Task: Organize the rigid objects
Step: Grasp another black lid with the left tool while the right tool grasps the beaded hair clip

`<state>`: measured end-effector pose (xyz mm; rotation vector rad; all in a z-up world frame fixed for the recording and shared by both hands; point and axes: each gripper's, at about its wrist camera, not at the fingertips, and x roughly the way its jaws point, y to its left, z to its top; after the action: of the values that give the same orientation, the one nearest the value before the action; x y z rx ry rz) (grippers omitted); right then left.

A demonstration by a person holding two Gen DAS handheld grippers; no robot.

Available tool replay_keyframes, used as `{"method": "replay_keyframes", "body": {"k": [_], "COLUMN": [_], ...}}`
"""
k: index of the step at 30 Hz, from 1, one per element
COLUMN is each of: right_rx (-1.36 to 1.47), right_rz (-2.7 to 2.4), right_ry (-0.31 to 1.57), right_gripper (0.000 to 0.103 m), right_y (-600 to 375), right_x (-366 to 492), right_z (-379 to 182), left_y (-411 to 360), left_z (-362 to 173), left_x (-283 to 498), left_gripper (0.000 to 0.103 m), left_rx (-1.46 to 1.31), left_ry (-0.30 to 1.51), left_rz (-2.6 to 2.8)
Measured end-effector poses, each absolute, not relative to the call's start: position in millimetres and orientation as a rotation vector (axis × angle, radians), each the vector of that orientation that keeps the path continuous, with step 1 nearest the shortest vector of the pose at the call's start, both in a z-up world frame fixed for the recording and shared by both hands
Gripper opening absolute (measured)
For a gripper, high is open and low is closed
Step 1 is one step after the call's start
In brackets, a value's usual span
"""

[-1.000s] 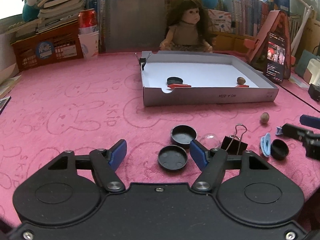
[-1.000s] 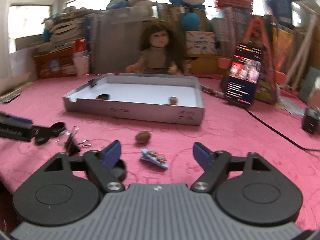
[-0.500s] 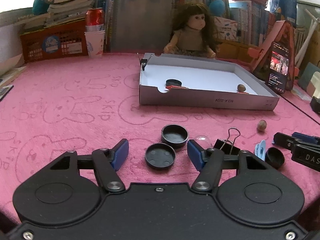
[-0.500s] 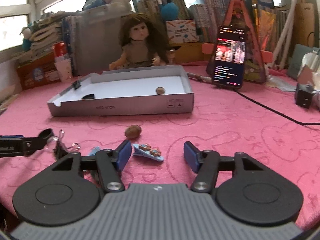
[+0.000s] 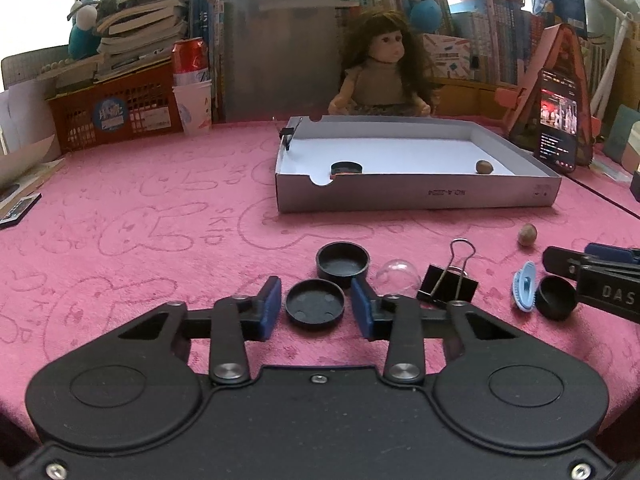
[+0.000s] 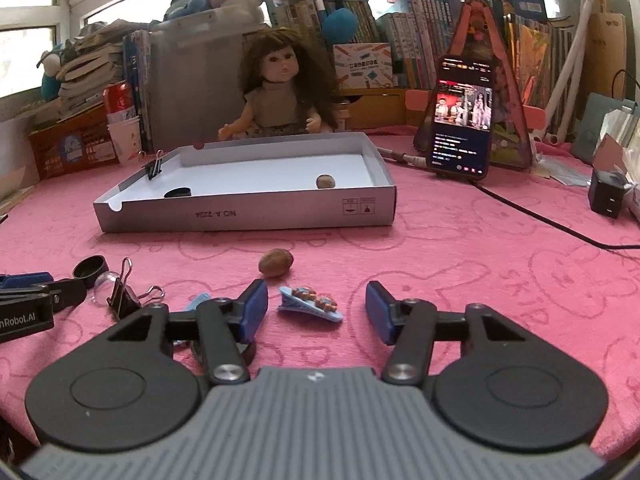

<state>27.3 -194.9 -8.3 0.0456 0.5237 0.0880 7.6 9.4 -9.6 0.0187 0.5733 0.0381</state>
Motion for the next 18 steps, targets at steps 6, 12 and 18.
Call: {"method": "replay_keyframes", "body": {"k": [6, 12, 18], "right_rx": [0.026, 0.048, 0.056], "right_rz": [0.079, 0.103, 0.111], "right_ry": [0.522, 0.541, 0.529], "right_gripper": [0.036, 0.036, 0.036], "right_y": [-189.4, -198.0, -201.9], "right_x": [27.5, 27.1, 31.1], "right_z": [-8.3, -2.6, 3.4], "left_y": [6.4, 8.1, 12.7], "left_z": [-8.9, -4.8, 5.8], "left_x": [1.2, -2.4, 2.3], "left_gripper": [0.03, 0.03, 0.03], "left_rx": [0.025, -0.007, -0.019], "left_ry": [0.574, 0.594, 0.572], "left_rz": [0.041, 0.024, 0.036]}}
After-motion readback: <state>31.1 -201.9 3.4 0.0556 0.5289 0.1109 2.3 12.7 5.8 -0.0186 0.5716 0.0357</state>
